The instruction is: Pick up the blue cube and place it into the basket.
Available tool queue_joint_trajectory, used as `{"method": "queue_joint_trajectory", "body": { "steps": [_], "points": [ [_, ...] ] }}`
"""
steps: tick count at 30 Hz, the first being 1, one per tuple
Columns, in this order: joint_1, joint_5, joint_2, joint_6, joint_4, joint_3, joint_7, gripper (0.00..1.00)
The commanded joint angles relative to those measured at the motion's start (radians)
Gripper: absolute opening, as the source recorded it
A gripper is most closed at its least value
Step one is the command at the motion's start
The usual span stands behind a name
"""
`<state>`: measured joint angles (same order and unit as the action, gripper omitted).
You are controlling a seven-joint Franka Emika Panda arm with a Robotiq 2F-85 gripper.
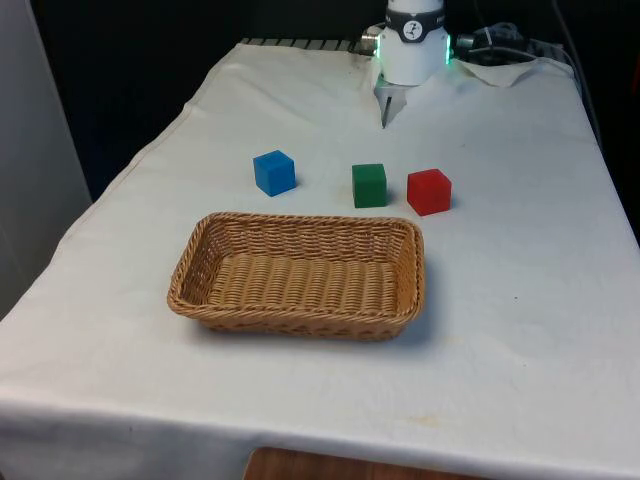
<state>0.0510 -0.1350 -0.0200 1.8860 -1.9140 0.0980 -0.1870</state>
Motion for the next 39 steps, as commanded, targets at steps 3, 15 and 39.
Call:
{"method": "queue_joint_trajectory", "body": {
  "steps": [3, 15, 39],
  "points": [
    [0.0, -0.011, 0.005, 0.02, -0.011, 0.001, -0.024, 1.0],
    [-0.003, 0.0, 0.026, 0.073, -0.057, 0.006, -0.051, 1.0],
    [-0.022, 0.124, 0.084, 0.217, -0.219, 0.083, 0.078, 1.0]
  ]
}}
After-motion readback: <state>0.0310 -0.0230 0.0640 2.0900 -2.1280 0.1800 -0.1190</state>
